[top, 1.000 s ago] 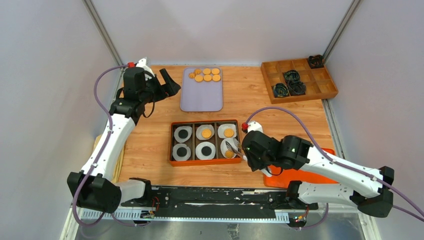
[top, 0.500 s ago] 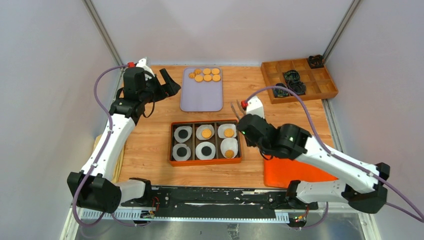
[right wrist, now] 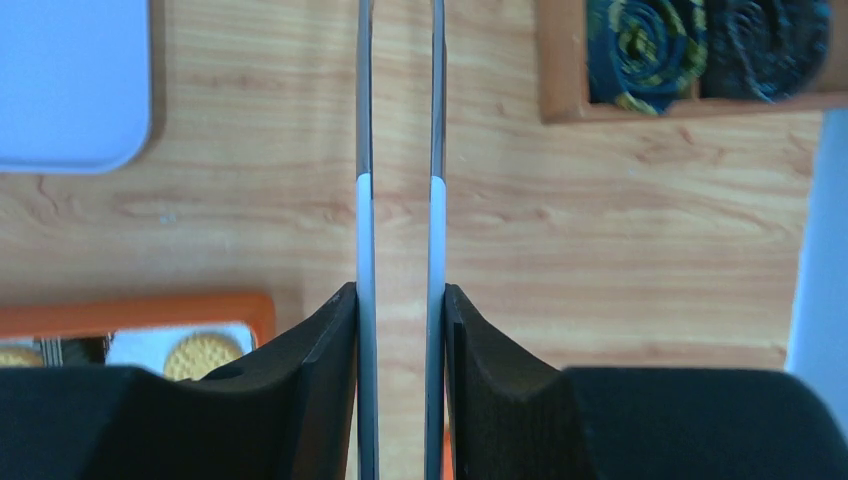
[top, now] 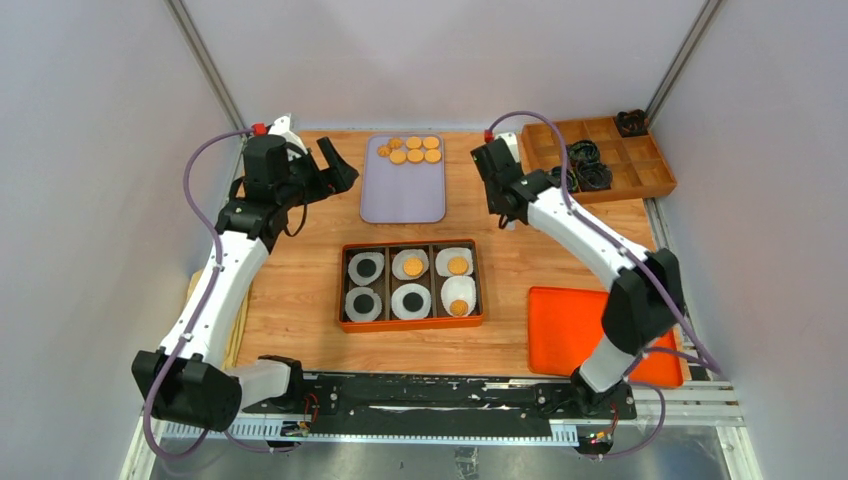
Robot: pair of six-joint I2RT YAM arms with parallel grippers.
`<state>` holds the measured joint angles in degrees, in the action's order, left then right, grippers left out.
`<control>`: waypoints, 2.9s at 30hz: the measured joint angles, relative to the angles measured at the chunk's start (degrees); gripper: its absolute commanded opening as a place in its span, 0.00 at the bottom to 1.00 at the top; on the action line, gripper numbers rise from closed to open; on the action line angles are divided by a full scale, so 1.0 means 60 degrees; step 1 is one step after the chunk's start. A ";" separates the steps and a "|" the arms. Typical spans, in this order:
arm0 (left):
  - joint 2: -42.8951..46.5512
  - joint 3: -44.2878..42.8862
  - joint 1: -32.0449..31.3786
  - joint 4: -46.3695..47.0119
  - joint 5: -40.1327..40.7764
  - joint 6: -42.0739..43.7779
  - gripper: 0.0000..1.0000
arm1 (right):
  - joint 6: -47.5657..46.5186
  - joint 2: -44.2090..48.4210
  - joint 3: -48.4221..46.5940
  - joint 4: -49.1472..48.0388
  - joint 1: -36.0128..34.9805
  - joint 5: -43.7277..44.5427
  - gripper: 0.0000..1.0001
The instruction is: Pack the cookies
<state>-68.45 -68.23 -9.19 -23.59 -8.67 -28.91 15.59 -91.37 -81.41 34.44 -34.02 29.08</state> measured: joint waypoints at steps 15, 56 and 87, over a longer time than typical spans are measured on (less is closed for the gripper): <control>-0.0248 -0.0004 -0.0051 -0.0022 0.0233 0.0036 0.95 | -0.0838 -0.4867 -0.3916 -0.1177 0.1468 -0.2364 0.20; -0.0568 -0.0004 -0.0328 -0.0091 0.0656 0.0226 0.96 | -0.1140 -0.5785 -0.4568 -0.1126 0.2452 -0.3432 0.85; -0.0208 0.1144 -0.3512 0.0707 0.1752 0.0798 0.95 | 0.2703 0.4448 0.6659 0.1523 -0.0350 -0.2710 0.59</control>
<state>-69.69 -61.36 -30.26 -19.35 1.85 -24.12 31.81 -64.69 -41.45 43.57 -36.12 12.82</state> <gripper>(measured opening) 0.955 0.617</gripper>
